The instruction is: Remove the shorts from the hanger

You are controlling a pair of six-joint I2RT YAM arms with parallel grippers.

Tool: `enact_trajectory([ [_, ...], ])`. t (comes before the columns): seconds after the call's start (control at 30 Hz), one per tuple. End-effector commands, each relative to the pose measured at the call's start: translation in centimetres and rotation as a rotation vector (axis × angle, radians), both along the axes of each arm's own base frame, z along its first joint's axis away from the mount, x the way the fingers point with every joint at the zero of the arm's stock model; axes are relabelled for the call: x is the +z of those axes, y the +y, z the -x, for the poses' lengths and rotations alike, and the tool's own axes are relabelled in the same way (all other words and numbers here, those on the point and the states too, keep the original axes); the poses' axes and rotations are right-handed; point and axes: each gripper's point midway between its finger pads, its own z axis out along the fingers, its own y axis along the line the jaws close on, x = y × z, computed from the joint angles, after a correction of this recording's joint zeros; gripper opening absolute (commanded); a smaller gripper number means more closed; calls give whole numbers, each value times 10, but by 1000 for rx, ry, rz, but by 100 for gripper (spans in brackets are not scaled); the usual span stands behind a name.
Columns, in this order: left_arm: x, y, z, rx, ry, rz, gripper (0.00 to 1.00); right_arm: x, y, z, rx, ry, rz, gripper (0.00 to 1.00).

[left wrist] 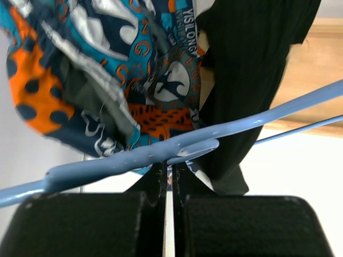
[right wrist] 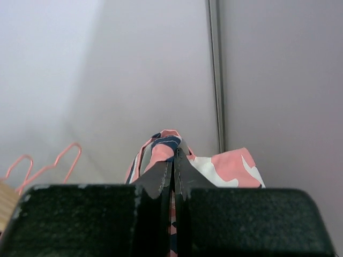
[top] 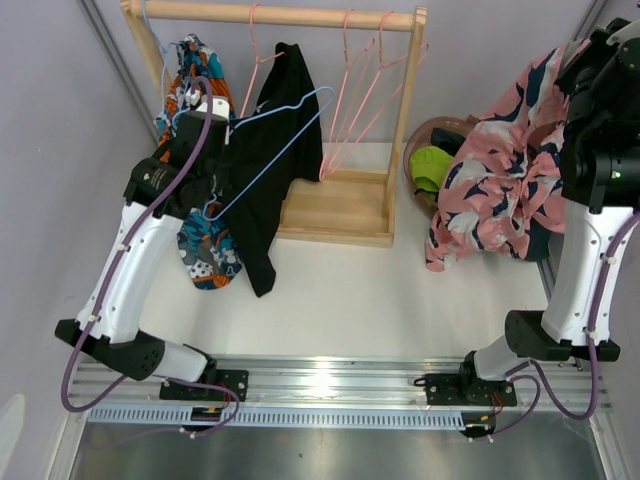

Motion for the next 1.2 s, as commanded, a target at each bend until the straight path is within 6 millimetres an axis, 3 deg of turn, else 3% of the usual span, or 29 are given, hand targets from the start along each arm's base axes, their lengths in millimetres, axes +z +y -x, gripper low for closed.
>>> enact_trajectory([
  [0.0,26,-3,-12,11,-80,64,0,52,-9,-10,-3,-223,26,0],
  [0.1,23,-11,-21,-8,-80,84,0,71,-19,-25,-22,-330,33,0],
  [0.17,20,-15,-27,-11,-75,92,0,93,-29,-25,-23,-430,22,0],
  [0.2,18,-18,-28,-19,-71,98,0,87,-31,-45,-12,-422,22,0],
  [0.23,18,-18,-29,-20,-74,100,0,98,-34,-44,-17,-475,29,0],
  [0.3,17,-21,-31,-24,-74,105,0,89,-43,-70,-25,-482,27,0],
  [0.33,16,-22,-32,-29,-69,107,0,94,-47,-74,-29,-529,29,0],
  [0.4,14,-23,-35,-31,-57,102,0,79,-63,-98,-39,-523,6,0],
  [0.43,13,-24,-37,-29,-54,98,0,63,-73,-123,-36,-519,-5,0],
  [0.5,10,-24,-38,-30,-43,94,0,31,-80,-156,-27,-458,-22,0],
  [0.57,9,-25,-39,-31,-44,96,0,-17,-80,-194,3,-351,-40,0],
  [0.63,7,-26,-42,-32,-40,95,0,-92,-75,-231,19,-168,-74,0],
  [0.7,6,-29,-44,-35,-34,102,0,-139,-66,-247,40,-41,-87,0],
  [0.73,5,-31,-46,-37,-27,104,0,-183,-59,-254,55,97,-131,10],
  [0.77,4,-32,-47,-36,-22,112,0,-202,-53,-255,78,156,-160,25],
  [0.8,8,-34,-48,-41,-29,122,0,-220,-46,-254,92,213,-186,76],
  [0.83,8,-35,-50,-41,-29,123,0,-259,-40,-246,85,333,-236,96],
  [0.9,13,-35,-51,-37,-35,126,0,-275,-30,-226,69,398,-273,98],
  [0.93,11,-36,-52,-37,-25,124,0,-321,-18,-213,73,494,-295,98],
  [0.97,17,-38,-56,-35,-29,128,0,-329,-10,-200,80,499,-309,98],
  [1.0,15,-39,-58,-33,-21,125,0,-295,0,-174,105,424,-305,98],
  [1.03,13,-40,-61,-30,-13,119,0,-329,16,-157,135,460,-315,98],
  [1.07,19,-40,-66,-24,-20,118,0,-294,23,-129,157,375,-307,99],
  [1.1,17,-39,-70,-9,-17,105,0,-290,30,-116,168,350,-303,99],
  [1.13,20,-39,-73,-4,-29,103,0,-316,42,-96,191,400,-305,99],
  [1.17,23,-40,-78,1,-40,104,0,-315,44,-81,194,398,-300,99],
])
